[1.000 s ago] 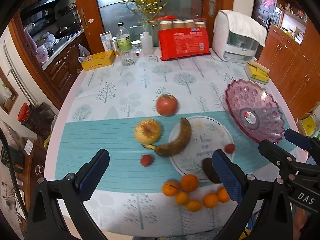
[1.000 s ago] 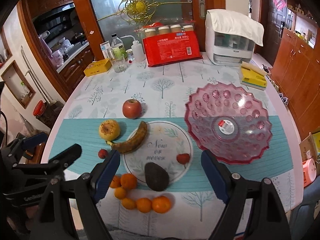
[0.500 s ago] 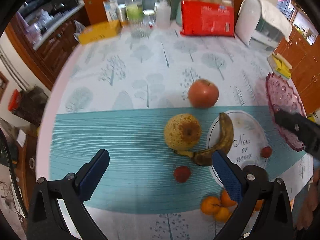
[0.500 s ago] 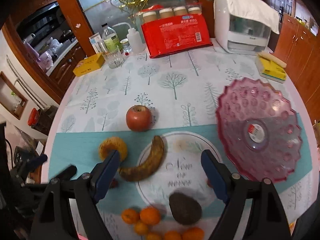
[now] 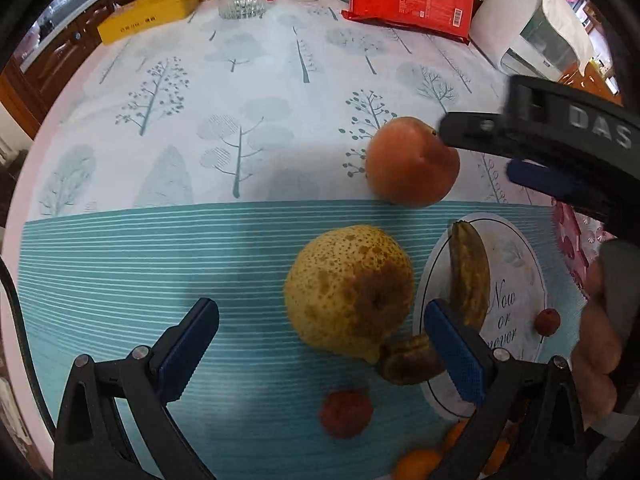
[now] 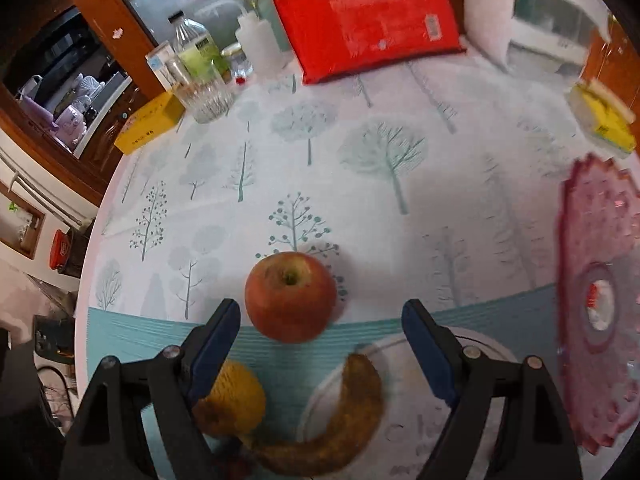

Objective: Organize fruits
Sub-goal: 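Grasp the yellow pear with the left gripper while the right gripper grasps the red apple, then carry the pear and apple into the pink bowl and open both grippers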

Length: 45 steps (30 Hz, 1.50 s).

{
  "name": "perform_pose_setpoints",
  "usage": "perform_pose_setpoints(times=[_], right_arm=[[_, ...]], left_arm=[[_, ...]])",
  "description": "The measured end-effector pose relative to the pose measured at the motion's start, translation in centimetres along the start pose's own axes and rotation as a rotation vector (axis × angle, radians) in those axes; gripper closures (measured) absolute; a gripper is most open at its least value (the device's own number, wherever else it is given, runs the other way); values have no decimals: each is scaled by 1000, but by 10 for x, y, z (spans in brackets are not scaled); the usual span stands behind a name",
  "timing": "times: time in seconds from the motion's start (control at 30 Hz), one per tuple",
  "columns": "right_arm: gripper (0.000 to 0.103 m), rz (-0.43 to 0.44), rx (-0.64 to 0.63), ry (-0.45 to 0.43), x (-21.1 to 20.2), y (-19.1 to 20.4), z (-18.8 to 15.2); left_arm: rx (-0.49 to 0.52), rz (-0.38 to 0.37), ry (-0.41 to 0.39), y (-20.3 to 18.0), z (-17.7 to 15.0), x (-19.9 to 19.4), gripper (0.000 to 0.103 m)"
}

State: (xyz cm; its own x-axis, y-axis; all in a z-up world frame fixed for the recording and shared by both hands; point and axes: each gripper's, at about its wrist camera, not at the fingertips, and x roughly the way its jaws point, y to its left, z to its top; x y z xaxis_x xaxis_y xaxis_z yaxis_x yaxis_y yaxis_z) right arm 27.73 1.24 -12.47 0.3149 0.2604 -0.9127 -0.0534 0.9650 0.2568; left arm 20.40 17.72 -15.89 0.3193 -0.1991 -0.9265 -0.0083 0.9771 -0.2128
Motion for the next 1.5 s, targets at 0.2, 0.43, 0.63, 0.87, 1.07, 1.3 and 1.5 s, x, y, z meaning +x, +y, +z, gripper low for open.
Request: perform_pose_setpoints(times=[0.2, 0.43, 0.63, 0.87, 1.07, 1.3, 1.5], right_arm=[[19, 1, -18, 44, 27, 8, 4], [19, 26, -20, 84, 48, 9, 8], [34, 77, -30, 125, 65, 11, 6], [35, 74, -52, 111, 63, 15, 4], [35, 94, -29, 76, 44, 10, 2], [35, 100, 11, -16, -7, 1, -5], [35, 98, 38, -119, -70, -16, -27]], left_arm=[[-24, -23, 17, 7, 3, 13, 1], [-12, -53, 58, 2, 5, 27, 12], [8, -76, 47, -5, 5, 31, 25], [14, -85, 42, -13, 7, 37, 31], [-6, -76, 55, -9, 8, 36, 32], [51, -30, 16, -25, 3, 5, 32], [133, -12, -10, -43, 2, -28, 32]])
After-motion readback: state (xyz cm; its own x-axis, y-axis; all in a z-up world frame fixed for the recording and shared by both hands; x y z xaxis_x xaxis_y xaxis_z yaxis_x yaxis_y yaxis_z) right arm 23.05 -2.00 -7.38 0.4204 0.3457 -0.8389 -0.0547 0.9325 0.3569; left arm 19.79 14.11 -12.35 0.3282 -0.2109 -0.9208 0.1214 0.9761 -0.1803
